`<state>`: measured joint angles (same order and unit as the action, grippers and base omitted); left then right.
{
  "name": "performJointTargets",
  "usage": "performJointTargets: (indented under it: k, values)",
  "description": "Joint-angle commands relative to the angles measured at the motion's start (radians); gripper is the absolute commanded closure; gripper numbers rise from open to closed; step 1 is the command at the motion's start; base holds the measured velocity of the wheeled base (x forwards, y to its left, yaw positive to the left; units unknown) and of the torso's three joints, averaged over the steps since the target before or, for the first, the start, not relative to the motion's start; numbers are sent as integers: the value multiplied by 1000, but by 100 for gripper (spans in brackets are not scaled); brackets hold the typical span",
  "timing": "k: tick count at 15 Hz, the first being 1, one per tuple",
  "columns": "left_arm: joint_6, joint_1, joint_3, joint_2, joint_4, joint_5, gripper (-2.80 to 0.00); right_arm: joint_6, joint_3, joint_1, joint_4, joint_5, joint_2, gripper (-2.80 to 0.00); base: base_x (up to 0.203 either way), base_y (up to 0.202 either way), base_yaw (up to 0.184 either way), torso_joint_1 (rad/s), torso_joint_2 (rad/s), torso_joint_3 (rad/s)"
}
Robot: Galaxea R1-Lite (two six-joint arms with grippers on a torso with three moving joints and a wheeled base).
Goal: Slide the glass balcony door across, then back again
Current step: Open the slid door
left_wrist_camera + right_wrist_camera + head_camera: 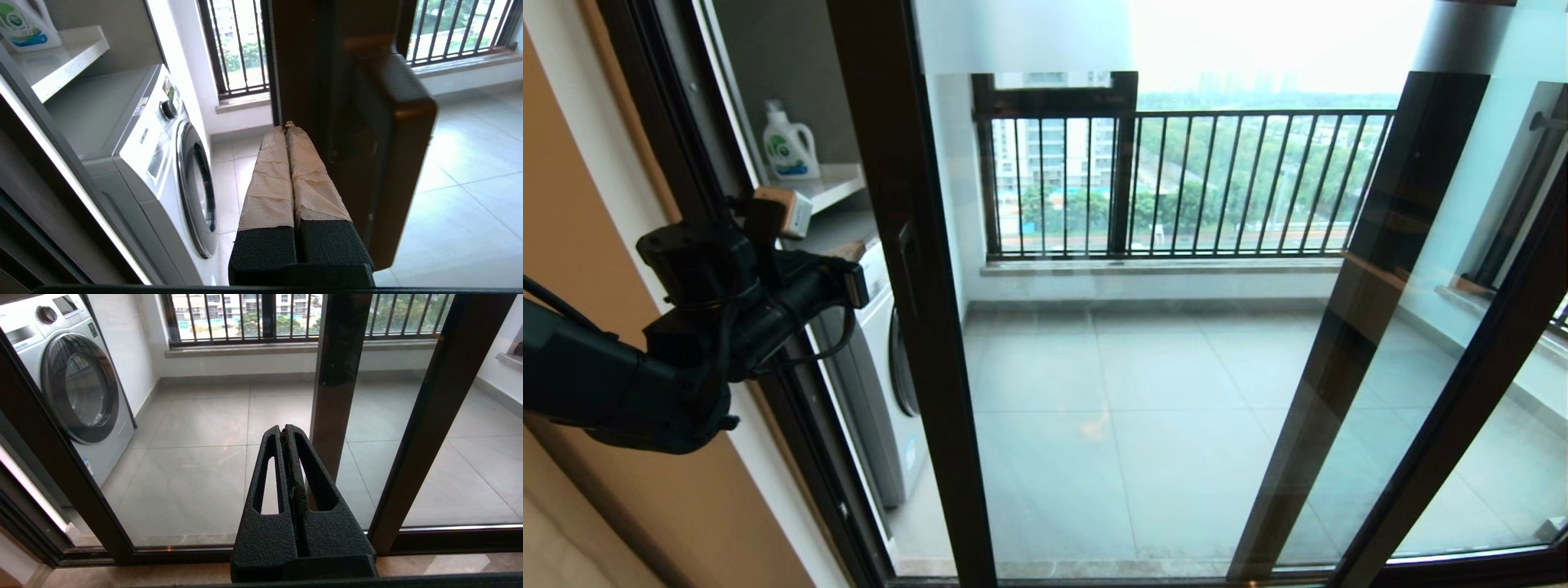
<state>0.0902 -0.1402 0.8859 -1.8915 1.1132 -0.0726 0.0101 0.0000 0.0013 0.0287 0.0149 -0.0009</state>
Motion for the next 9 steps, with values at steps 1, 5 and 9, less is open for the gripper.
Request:
performJointTargets:
  k: [1, 5, 9]
  values:
    - [0, -22, 1, -3, 5, 0, 0, -1, 9, 0, 0, 0, 1, 0, 0, 0, 0, 0, 0, 0]
    - [14, -84, 31, -4, 1, 36, 0, 1, 9, 0, 0, 0, 1, 0, 0, 0, 0, 0, 0, 0]
    - [23, -135, 59, -16, -24, 48, 0, 1, 9, 0, 0, 0, 1, 0, 0, 0, 0, 0, 0, 0]
